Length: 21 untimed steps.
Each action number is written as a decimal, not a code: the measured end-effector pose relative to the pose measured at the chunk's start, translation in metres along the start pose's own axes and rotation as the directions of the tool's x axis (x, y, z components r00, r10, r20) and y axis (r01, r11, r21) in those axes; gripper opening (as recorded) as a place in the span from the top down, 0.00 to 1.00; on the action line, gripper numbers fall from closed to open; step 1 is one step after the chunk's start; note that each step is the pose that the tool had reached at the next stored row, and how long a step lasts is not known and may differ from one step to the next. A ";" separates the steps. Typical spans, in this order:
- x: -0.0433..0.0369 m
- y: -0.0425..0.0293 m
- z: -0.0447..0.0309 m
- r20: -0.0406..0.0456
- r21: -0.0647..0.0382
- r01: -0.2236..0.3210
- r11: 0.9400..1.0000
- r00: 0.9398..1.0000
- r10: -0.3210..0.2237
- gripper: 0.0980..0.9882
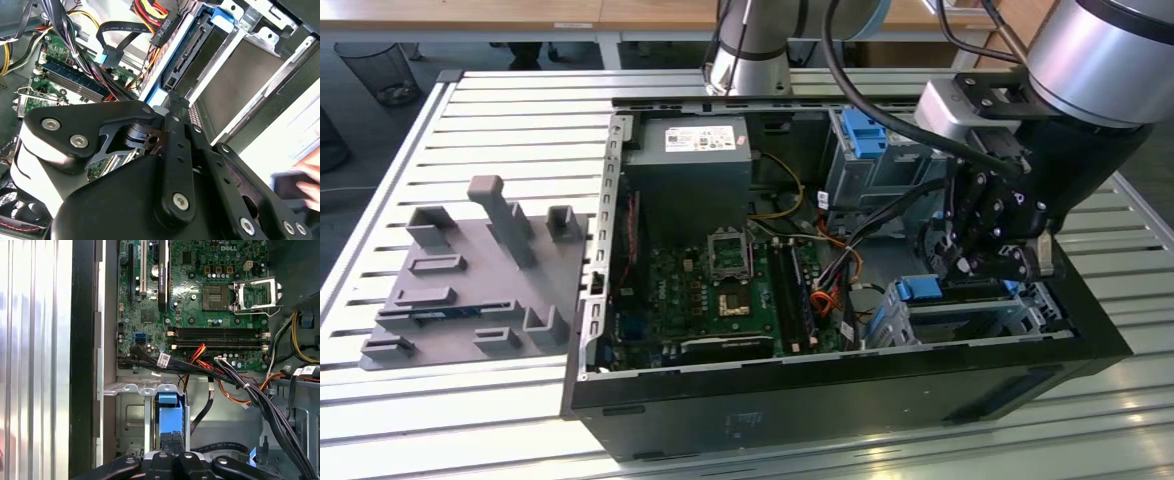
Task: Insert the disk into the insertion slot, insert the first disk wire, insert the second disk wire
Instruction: 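Insert the first disk wire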
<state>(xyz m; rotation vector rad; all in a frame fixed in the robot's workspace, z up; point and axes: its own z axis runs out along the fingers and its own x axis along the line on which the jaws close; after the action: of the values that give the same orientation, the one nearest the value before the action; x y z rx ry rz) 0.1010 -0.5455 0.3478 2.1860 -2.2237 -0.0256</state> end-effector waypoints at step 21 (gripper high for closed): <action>-0.0004 -0.0138 0.0003 0.000 0.000 0.000 1.000 1.000 0.000 0.99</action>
<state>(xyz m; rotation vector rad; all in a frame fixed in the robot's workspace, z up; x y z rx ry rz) 0.1148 -0.5453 0.3471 2.1858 -2.2238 -0.0255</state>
